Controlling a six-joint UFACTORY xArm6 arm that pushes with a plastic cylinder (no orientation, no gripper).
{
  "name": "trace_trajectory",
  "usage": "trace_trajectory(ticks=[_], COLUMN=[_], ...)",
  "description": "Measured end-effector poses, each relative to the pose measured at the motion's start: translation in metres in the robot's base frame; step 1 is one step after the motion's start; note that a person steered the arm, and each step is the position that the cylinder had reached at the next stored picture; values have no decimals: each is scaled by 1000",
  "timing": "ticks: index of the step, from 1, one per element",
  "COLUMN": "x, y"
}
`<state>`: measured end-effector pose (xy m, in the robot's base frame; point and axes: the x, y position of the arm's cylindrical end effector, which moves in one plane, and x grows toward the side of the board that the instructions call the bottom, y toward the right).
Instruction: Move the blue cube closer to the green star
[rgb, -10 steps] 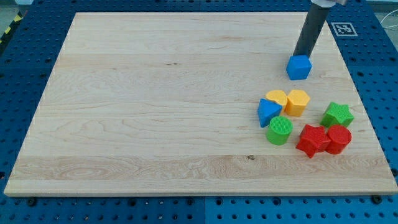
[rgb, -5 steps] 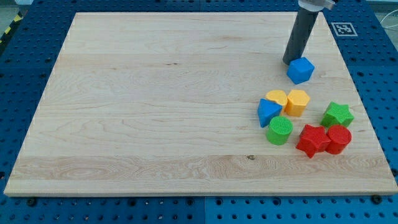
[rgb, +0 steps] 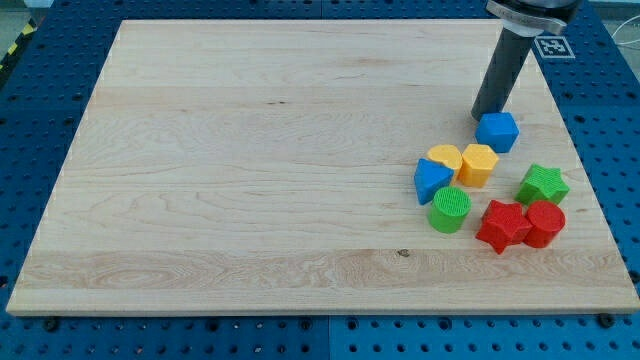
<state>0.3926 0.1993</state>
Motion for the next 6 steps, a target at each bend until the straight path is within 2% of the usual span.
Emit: trace_trajectory(ticks=[2, 6], x=[20, 26], y=[2, 27])
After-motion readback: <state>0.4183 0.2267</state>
